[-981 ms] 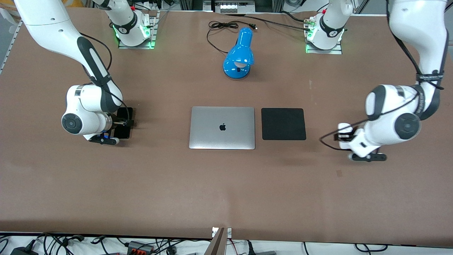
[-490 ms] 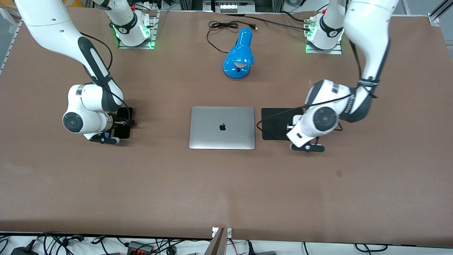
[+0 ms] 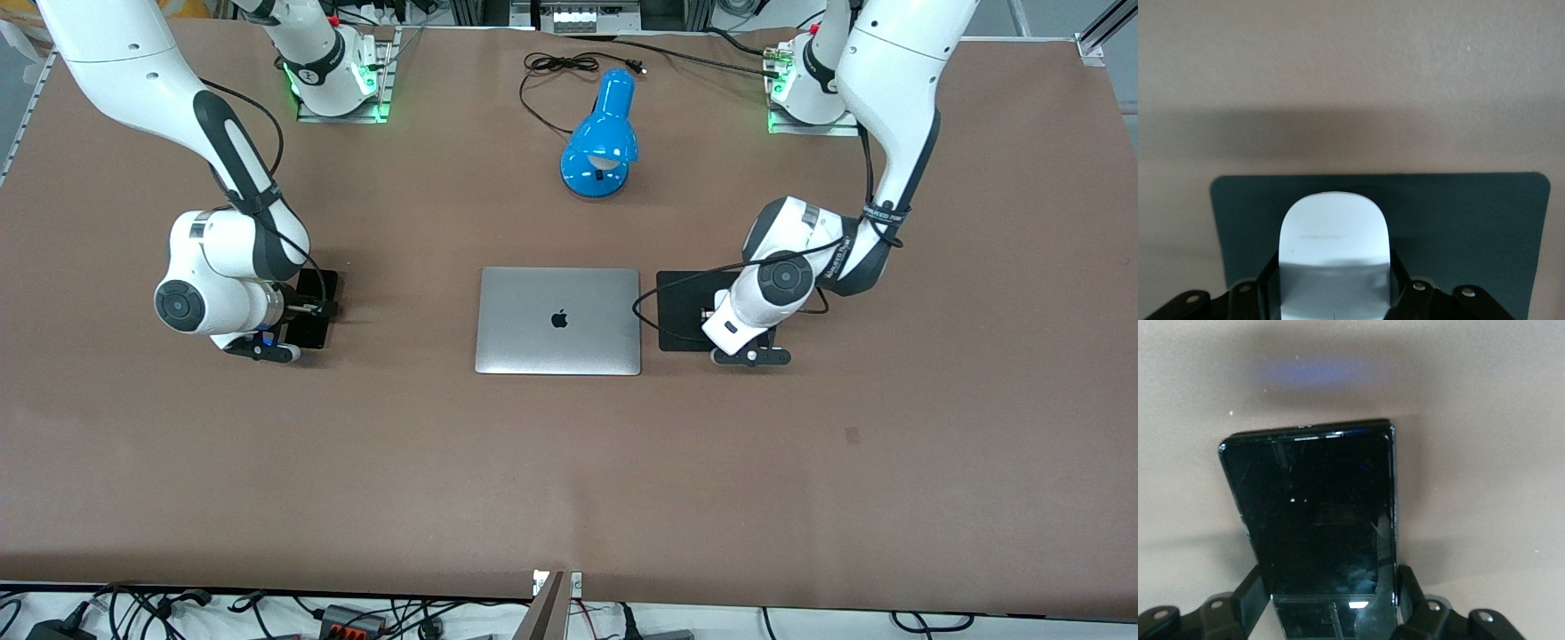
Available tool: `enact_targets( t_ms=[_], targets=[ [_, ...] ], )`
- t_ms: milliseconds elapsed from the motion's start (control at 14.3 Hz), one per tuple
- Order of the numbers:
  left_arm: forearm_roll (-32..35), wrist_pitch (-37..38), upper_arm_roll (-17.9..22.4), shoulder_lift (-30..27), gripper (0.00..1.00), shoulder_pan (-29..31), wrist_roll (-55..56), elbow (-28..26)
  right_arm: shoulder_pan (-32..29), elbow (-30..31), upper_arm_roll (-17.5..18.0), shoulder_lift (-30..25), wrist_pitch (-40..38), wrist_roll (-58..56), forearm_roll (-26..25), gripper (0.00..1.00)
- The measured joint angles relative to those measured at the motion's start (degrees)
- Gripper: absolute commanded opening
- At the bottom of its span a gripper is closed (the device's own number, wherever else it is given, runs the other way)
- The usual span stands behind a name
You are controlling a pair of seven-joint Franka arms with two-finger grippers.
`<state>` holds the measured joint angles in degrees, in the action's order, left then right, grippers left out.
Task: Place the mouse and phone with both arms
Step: 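Carry the white mouse onto the mouse pad while the right gripper slides the phone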
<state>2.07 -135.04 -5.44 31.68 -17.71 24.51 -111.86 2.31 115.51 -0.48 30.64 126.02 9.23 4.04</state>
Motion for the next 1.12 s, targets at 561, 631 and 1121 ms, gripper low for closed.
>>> enact_targets(
  t_ms=[561,631,1121],
  targets=[
    [0.0,-6.0,0.1,-0.4,1.00,-0.2,0.4,-3.1,0.1,-0.9,4.1,0.0,-0.8,0.6,1.0,0.62],
    [0.0,-6.3,0.1,-0.8,1.00,-0.1,0.4,-2.8,0.3,-1.1,5.7,0.0,-0.6,1.7,1.0,0.63],
    [2.1,8.3,1.3,-7.1,1.00,2.0,-1.7,9.1,7.5,-1.5,9.1,0.5,4.8,11.6,3.7,0.65]
  ],
)
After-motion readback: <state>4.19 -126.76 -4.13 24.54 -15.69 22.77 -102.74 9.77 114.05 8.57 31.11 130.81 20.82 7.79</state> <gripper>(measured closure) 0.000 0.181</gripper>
